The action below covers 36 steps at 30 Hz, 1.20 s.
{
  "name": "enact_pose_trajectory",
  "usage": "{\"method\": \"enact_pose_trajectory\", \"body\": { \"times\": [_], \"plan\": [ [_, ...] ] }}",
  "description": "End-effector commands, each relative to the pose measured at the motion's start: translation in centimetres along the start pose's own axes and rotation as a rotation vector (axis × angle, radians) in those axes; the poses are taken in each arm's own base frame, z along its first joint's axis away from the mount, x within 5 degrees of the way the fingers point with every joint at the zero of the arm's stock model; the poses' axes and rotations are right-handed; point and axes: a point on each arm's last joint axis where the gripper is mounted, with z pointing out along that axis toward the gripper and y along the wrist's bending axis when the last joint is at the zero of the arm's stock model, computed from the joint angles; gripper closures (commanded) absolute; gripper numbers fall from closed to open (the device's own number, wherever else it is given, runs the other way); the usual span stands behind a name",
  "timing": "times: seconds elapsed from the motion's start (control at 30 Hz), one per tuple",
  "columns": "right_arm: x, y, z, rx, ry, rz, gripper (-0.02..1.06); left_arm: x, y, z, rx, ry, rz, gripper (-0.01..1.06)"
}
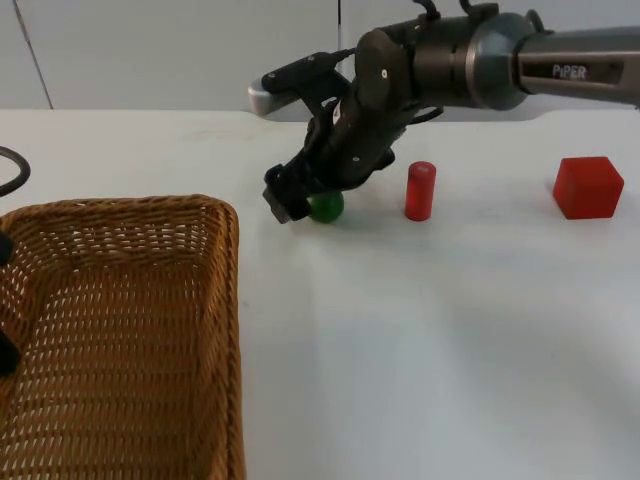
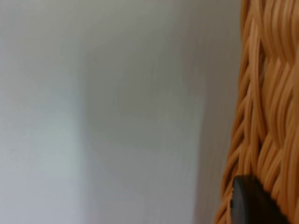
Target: Pick up the basket with the left hand and place the object to the left of the red cylinder into the basket with the right hand.
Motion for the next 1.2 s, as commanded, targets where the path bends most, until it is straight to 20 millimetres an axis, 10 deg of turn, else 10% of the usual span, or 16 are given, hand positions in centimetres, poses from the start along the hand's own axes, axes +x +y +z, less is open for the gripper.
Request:
{"method": "enact_pose_trajectory", "body": {
  "times": [0.0,0.77,1.03,1.17],
  "plan": [
    [-0.3,-0.1,-0.1,0.018,-0.018,-0.039,0.2,0.0,-0.3,-0.3,0.025,-0.013,-0.012,1.05],
    [1.3,0.0,2.4,0.015,-0.014,-0.022,0.22,0.0,-0.3,-0.3,0.029,-0.014,-0.008,1.05],
    [-0.7,-0.4,-0.3,0.023,-0.048,-0.023,0.91,0.0,-0.3,-0.3,0.029,-0.014,-0.008,1.05],
    [-4.0,-0.9,-7.5,0.024,-0.04,-0.021,1.05,0.0,-0.4,-0.3,0.032,-0.014,-0.01,1.05]
  ]
}}
